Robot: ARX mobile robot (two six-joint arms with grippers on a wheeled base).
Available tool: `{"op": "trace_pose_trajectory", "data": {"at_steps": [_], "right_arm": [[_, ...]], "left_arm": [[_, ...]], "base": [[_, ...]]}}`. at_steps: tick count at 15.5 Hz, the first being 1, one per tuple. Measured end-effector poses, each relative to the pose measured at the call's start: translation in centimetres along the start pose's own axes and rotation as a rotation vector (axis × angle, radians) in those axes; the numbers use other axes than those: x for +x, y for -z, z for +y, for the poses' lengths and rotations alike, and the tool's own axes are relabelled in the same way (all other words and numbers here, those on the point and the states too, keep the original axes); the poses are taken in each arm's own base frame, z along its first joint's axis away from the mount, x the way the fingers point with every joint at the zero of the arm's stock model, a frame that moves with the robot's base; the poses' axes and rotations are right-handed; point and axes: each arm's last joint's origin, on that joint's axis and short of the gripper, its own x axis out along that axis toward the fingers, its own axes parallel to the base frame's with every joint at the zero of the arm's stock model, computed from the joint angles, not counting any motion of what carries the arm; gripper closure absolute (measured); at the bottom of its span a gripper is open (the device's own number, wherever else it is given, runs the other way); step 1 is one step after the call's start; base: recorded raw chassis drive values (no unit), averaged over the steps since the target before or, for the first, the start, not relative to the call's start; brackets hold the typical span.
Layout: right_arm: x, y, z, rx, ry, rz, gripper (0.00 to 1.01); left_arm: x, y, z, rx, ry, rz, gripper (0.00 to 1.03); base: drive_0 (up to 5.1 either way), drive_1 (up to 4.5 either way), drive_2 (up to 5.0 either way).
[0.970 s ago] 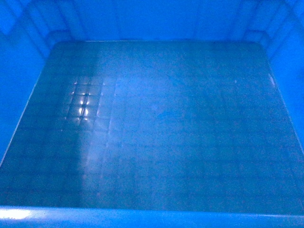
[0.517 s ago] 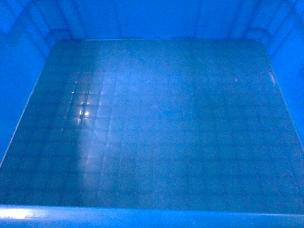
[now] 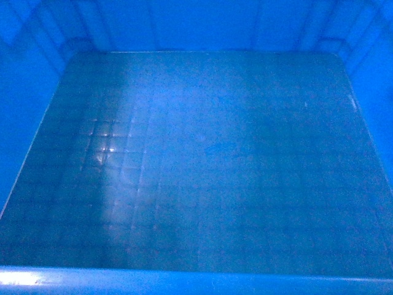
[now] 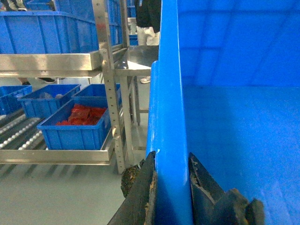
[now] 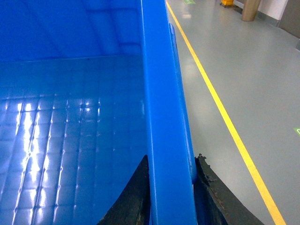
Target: Place box next to blue box on left shelf
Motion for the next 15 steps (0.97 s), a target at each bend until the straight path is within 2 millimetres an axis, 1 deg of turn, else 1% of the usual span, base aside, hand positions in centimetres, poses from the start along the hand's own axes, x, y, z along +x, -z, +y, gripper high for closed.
{"op": "trace_pose_trajectory", "data": {"at_steps": [15], "right_arm": [[0.00,0.01,0.00,0.000,0.002,0.001,0.82]], "left_arm": [[0.00,-0.02,-0.01,-0.001,0.001,-0.002,0.91]], "base": [[0.0,4.28,-4.3]]}}
